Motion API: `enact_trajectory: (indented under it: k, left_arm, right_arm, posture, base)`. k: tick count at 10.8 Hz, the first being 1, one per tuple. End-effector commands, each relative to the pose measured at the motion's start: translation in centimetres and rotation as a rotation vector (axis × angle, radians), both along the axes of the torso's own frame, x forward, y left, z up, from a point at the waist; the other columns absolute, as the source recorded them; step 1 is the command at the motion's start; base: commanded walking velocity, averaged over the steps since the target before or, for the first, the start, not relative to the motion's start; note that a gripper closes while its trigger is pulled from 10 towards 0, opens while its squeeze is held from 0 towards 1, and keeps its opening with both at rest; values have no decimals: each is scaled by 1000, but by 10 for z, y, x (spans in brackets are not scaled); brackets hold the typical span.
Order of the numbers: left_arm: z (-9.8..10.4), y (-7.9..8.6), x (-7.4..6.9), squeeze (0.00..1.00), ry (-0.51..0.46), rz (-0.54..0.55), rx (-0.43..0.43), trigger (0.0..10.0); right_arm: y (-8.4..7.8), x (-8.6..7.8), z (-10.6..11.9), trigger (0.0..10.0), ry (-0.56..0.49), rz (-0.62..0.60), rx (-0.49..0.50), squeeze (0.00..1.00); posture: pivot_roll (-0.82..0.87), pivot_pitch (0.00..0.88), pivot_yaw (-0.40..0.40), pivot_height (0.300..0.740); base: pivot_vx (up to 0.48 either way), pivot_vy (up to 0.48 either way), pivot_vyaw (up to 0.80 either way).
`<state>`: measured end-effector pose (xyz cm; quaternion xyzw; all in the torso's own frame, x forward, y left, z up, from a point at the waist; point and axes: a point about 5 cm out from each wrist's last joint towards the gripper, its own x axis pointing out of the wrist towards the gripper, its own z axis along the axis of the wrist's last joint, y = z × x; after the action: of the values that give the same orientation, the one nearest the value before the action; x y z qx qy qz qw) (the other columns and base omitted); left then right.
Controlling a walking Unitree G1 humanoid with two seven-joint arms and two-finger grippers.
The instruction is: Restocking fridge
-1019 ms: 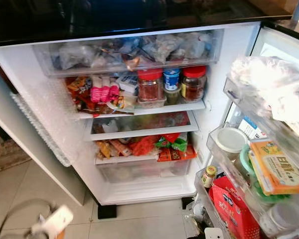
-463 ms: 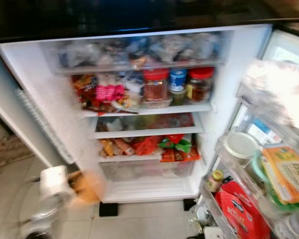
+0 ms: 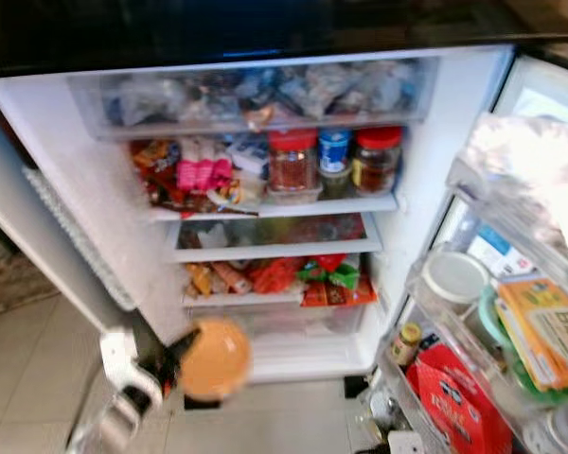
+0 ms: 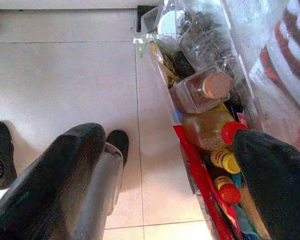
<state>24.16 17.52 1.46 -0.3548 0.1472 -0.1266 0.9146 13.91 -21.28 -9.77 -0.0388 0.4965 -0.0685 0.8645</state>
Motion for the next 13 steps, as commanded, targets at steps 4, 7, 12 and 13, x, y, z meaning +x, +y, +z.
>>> enact_trajectory:
  k: [4,7,12,13]
  left_arm:
    - [38,-22,-10,0,-179,-149,-5,10000]
    - [50,-7,-4,0,-194,-27,-111,10000]
    - [42,5,7,0,-135,-18,-42,10000]
    - [40,6,8,0,-130,-25,-25,10000]
  right_arm:
    - [-6,2,2,10000,-15,-19,-5,0]
    - [-4,-1,0,10000,-9,-36,8,0]
    - [2,2,0,10000,28,152,-29,0]
    - [2,1,0,10000,24,159,-32,0]
  posture:
    - [-36,0,4,740]
    - [-41,0,11,740]
    - [-49,0,30,740]
    - [-51,0,34,740]
  base:
    - [0,0,0]
    - [0,0,0]
    - [0,0,0]
    - [0,0,544]
